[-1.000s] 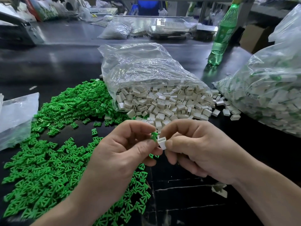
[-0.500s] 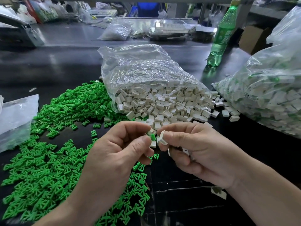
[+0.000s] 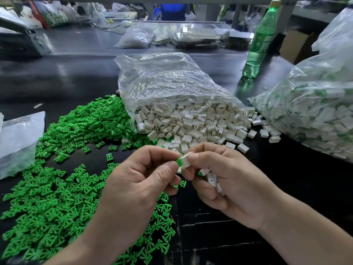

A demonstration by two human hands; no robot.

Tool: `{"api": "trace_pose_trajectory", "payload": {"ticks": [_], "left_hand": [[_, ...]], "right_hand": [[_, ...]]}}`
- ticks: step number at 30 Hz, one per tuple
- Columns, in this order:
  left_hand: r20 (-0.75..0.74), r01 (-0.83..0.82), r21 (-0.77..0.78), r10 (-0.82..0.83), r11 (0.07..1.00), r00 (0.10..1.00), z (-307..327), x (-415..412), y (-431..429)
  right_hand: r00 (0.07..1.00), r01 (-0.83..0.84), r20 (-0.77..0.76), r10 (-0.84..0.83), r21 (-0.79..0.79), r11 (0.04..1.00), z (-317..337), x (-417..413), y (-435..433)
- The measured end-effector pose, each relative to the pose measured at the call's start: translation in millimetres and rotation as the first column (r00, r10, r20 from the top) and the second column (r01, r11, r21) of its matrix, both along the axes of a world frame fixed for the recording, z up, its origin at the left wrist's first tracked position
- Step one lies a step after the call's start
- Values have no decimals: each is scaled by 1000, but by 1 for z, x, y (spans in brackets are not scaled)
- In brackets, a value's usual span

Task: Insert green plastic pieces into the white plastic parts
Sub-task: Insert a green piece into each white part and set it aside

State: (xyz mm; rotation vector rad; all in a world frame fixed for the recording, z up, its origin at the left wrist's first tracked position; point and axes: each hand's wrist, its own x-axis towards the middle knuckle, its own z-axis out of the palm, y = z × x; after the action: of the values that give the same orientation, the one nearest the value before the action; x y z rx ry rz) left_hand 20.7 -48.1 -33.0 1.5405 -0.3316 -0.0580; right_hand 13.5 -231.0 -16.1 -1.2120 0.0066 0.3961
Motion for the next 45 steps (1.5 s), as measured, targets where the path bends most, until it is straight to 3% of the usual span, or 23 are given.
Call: {"api": "trace_pose_trajectory", "payload": {"ticks": [5, 9, 29, 33, 37, 40, 45], "left_hand": [[21, -53, 34, 52, 998, 998, 3, -1, 0], [24, -73, 32, 72, 997, 997, 5, -2, -1], [31, -93, 11, 93, 996, 995, 9, -5, -2], [-124, 113, -179, -136, 977, 983, 10, -1, 2], [-236, 305, -375, -409, 875, 882, 11, -1, 2], [-295, 321, -501, -508, 803, 809, 11, 0, 2], [-330, 295, -565, -539, 770, 775, 11, -1, 2]], "right_hand": [[993, 33, 118, -12, -173, 984, 0, -3, 1], [986, 64, 166, -26, -225, 972, -1, -3, 2], [974, 34, 226, 18, -226, 974, -4, -4, 2], [984, -30, 169, 54, -138, 990, 0, -5, 0], [987, -126, 89, 137, -116, 985, 2, -6, -3], [985, -151, 73, 157, -81, 985, 4, -6, -3], [977, -193, 80, 199, -73, 978, 6, -6, -5]]}}
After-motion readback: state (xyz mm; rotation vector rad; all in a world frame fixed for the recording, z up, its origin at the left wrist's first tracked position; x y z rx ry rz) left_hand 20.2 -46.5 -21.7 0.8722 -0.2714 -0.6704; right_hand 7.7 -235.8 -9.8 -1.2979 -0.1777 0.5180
